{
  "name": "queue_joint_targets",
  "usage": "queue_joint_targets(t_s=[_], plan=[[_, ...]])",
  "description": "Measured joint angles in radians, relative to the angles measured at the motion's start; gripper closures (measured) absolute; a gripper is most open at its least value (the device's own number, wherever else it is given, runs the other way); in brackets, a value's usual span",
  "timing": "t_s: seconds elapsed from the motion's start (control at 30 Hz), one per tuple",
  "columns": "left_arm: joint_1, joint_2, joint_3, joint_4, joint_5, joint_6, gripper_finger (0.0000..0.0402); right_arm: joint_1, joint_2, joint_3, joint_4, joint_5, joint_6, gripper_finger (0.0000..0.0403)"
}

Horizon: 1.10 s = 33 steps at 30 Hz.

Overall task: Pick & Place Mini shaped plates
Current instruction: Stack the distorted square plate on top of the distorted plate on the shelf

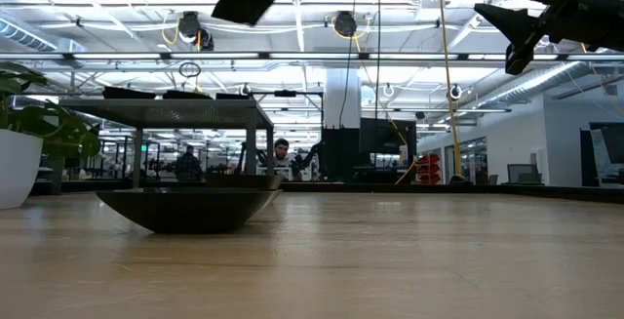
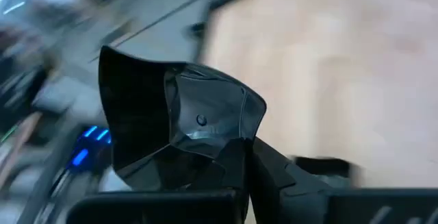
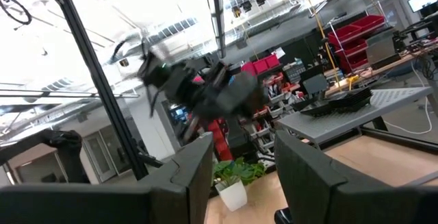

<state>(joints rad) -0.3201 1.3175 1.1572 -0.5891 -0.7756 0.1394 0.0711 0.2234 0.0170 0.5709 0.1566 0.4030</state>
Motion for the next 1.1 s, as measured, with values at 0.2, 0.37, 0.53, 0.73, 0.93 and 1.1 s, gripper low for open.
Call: queue_joint_targets(t_s=[0.2, 0.37, 0.53, 0.73, 0.93, 1.1], plan=[[0.115, -0.097, 0.000, -0.091, -0.171, -0.093, 0.0389, 0.000, 0.000, 0.000, 0.000, 0.000, 0.000, 0.0259], [0.270, -0.176, 0.000, -0.241, -0.181, -0.232, 0.0396, 0.000, 0.000, 0.000, 0.000, 0.000, 0.000, 0.0259], [0.441, -0.220, 0.000, -0.371, -0.109, -0.330, 0.0389, 0.000, 0.000, 0.000, 0.000, 0.000, 0.000, 0.0259], [0.650, -0.217, 0.000, -0.480, 0.047, -0.401, 0.0394, 0.000, 0.000, 0.000, 0.000, 0.000, 0.000, 0.0259], [0.799, -0.200, 0.000, -0.571, 0.104, -0.439, 0.0395, 0.000, 0.000, 0.000, 0.000, 0.000, 0.000, 0.0259], [0.893, -0.198, 0.000, -0.644, 0.163, -0.461, 0.0392, 0.000, 0.000, 0.000, 0.000, 0.000, 0.000, 0.0259]])
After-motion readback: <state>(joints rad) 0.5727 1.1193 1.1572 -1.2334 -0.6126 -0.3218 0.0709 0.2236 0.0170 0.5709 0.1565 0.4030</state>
